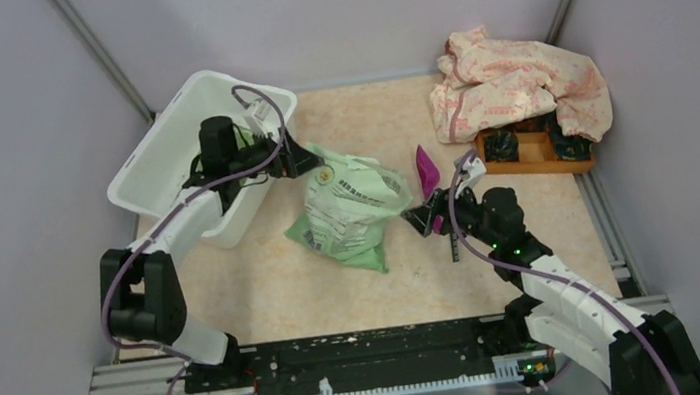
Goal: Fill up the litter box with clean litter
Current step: Close the cat litter bag at the center of the board.
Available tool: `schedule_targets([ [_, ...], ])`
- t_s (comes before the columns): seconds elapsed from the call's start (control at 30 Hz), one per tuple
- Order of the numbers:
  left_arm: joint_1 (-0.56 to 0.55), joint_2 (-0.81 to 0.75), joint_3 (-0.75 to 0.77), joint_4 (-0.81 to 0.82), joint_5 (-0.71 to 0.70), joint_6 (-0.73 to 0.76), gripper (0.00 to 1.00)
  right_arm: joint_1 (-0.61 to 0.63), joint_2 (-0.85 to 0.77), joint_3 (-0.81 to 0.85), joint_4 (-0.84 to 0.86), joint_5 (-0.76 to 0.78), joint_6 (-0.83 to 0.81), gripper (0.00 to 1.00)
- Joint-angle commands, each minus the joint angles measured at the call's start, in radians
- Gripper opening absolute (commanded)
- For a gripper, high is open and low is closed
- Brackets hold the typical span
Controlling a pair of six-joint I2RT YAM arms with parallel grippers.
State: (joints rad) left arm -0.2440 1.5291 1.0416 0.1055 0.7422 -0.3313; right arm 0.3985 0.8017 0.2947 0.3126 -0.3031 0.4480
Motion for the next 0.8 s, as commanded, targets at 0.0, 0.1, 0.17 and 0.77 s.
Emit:
schedule_targets([
  [0.0, -0.01, 0.053, 0.069, 0.04, 0.082, 0.077, 0.99, -0.015, 0.029, -0.006, 0.24, -0.163, 0.061, 0.73],
  [0.1, -0.013, 0.078, 0.091, 0.033, 0.09, 0.1, 0.99, -0.016, 0.041, -0.016, 0.286, -0.215, 0.068, 0.73],
  [0.17, -0.014, 0.091, 0.099, 0.037, 0.116, 0.103, 0.99, -0.015, 0.043, -0.02, 0.301, -0.243, 0.069, 0.73],
  [0.77, -0.022, -0.143, 0.049, -0.137, 0.123, 0.124, 0.0, -0.015, 0.039, -0.048, 0.33, -0.306, 0.081, 0.73],
])
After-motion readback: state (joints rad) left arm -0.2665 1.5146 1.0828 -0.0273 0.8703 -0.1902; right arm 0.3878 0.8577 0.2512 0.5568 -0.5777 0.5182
